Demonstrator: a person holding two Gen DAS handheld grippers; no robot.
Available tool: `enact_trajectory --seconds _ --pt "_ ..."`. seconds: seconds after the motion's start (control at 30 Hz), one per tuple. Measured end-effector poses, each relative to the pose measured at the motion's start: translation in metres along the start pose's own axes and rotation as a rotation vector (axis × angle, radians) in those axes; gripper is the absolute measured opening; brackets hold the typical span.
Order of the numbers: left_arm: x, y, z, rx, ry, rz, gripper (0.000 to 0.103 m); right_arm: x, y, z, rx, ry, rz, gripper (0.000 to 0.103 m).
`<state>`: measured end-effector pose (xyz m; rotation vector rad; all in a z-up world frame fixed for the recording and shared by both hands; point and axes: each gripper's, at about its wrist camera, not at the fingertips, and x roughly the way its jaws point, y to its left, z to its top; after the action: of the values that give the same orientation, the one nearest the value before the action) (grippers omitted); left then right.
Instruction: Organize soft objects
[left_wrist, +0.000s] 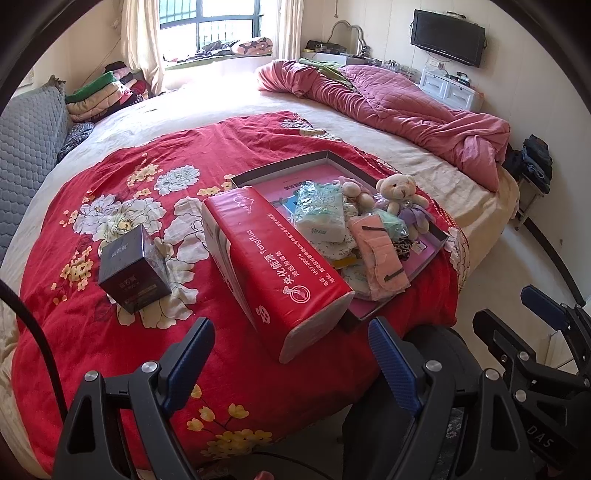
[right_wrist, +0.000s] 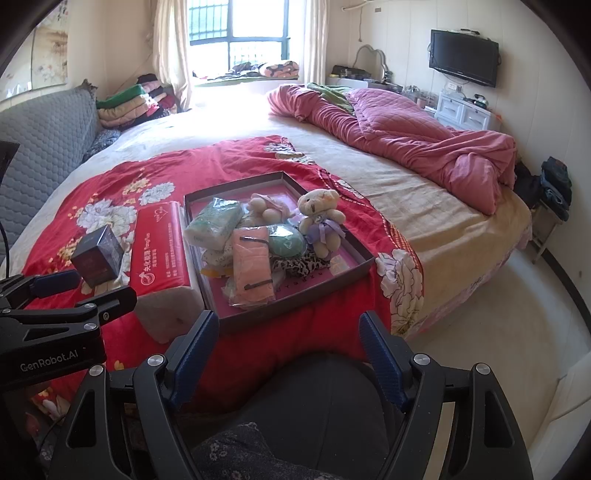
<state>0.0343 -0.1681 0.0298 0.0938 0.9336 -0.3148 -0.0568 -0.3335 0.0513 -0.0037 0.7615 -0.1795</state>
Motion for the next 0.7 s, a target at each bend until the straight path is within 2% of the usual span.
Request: enact_trajectory --seconds 0.7 --pt "0.0018 -0.0004 0.0004 0.005 0.006 0.025 0.085 0.0020 -0.0016 -0.0019 0.006 0.009 0.005 0.079"
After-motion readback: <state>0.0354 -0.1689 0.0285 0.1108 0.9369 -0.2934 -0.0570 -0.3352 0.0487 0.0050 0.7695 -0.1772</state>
